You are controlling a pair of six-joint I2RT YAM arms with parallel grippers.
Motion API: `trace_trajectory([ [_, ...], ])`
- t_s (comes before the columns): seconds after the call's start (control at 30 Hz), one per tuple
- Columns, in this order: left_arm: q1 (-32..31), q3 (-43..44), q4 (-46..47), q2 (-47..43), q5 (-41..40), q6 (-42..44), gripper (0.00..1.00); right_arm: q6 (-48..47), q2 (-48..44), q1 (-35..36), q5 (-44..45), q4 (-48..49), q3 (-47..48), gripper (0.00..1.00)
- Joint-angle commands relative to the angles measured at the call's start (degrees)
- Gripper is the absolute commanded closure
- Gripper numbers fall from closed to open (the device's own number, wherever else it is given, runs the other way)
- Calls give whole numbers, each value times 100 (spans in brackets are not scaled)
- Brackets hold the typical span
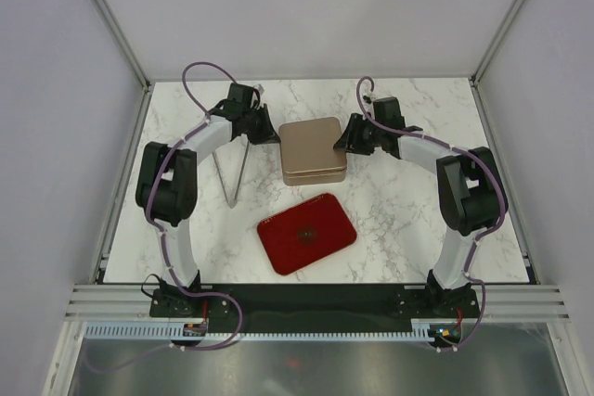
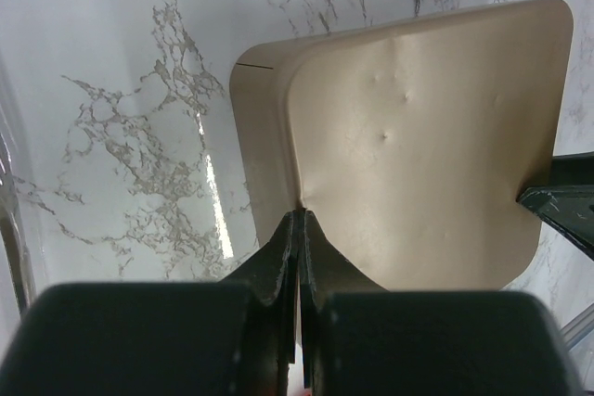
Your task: Pack the chocolate
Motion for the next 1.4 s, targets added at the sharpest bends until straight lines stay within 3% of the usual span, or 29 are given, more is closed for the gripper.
trace_trajectory([
  [0.0,-140,-191,265,-224,302,-295,98,-82,-36,43,42,3,-158,55],
  [0.1,-140,-218,283,-338,347,-313,98,-91,-80,34,-19,3,-123,65],
  [0.27,-140,-340,230,-514,40,-242,98,-91,-177,8,77,-23,-175,69],
  [0.43,-131,-499,98,-742,-558,-181,94,-301,-326,7,200,-23,-263,69],
  [0.63,-140,-473,72,-681,-340,-93,91,-293,-300,-10,341,-189,-202,68],
  [0.8,-140,-543,116,-593,65,-75,90,-363,-361,-10,535,-392,-263,57],
  [0.97,-140,-841,142,-707,22,-128,89,-416,-379,-10,455,-454,-474,55],
  [1.13,-148,-1061,221,-769,109,-180,89,-469,-405,-10,526,-489,-650,68],
  [1.37,-148,-1378,423,-953,321,-269,84,-381,-484,-10,359,-200,-1019,65],
])
